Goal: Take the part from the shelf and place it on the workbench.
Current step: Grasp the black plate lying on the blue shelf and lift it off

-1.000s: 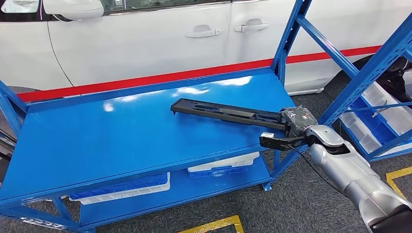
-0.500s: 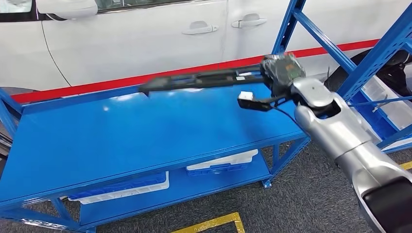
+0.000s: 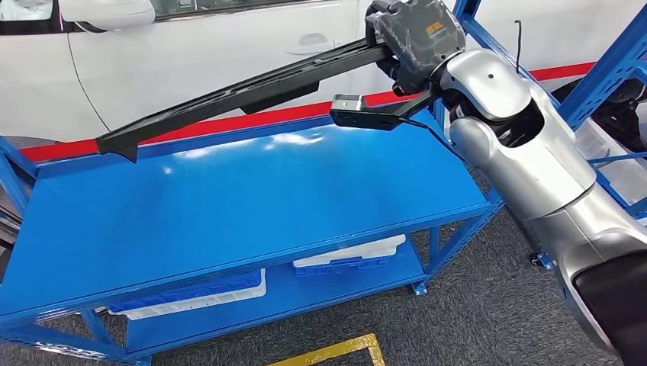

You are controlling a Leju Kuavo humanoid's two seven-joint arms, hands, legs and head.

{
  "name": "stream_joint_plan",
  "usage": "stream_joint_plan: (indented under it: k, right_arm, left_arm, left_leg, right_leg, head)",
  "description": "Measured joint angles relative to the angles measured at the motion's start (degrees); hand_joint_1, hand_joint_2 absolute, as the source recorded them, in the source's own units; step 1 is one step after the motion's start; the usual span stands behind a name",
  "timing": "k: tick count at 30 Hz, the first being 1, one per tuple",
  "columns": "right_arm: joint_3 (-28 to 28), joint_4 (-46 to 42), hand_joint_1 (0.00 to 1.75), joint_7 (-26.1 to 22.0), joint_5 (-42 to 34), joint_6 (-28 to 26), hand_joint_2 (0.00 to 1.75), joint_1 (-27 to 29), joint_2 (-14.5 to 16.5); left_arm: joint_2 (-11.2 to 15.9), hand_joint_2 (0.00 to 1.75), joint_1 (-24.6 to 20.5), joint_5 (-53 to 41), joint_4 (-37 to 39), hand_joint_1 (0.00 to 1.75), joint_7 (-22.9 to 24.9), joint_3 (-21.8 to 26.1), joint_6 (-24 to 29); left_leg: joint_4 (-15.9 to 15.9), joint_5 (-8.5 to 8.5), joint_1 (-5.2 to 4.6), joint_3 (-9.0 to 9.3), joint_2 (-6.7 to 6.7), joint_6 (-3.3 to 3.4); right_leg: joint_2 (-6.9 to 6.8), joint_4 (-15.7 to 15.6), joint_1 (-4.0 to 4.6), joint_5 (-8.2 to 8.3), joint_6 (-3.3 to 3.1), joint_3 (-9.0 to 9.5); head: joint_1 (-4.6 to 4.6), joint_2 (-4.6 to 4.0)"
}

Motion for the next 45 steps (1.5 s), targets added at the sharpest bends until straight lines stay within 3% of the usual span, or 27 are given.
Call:
stream_joint_plan:
  k: [37, 39, 43, 45]
  right_arm:
    - [-0.2, -1.4, 1.75, 1.8, -2.2, -2.8, 1.75, 1.2, 0.2]
    - [-1.1, -1.9, 1.75, 2.6, -2.4, -3.3, 1.75, 1.7, 0.5]
    - [-9.3, -5.0, 1.75, 4.9, -2.5, -4.2, 1.75, 3.9, 2.0]
    - [-10.9, -5.1, 1.75, 4.7, -2.0, -4.3, 1.75, 4.6, 2.1]
  left_arm:
    - [0.5, 1.75, 0.0, -0.7, 0.0, 0.00, -0.5, 0.7, -0.4]
    - [0.6, 1.75, 0.0, -0.7, 0.0, 0.00, -0.4, 0.7, -0.4]
    - [1.2, 1.75, 0.0, -0.7, 0.0, 0.00, 0.1, 0.8, -0.4]
    - [1.4, 1.75, 0.0, -0.8, 0.0, 0.00, 0.1, 0.8, -0.4]
  left_leg:
    - [0.0, 0.00, 0.01, 0.02, -0.01, 0.00]
    - [0.0, 0.00, 0.01, 0.02, 0.00, 0.00]
    - [0.0, 0.00, 0.01, 0.02, -0.01, 0.00]
    - [0.0, 0.00, 0.00, 0.02, -0.01, 0.00]
  right_leg:
    - [0.02, 0.0, 0.01, 0.00, 0.00, -0.01]
    - [0.02, 0.0, 0.01, 0.00, 0.00, -0.02]
    - [0.01, 0.0, 0.01, 0.00, 0.00, -0.01]
    - [0.01, 0.0, 0.01, 0.00, 0.00, 0.00]
  head:
    - [-0.02, 0.00]
    - [-0.02, 0.00]
    - [-0.01, 0.00]
    - [0.00, 0.00]
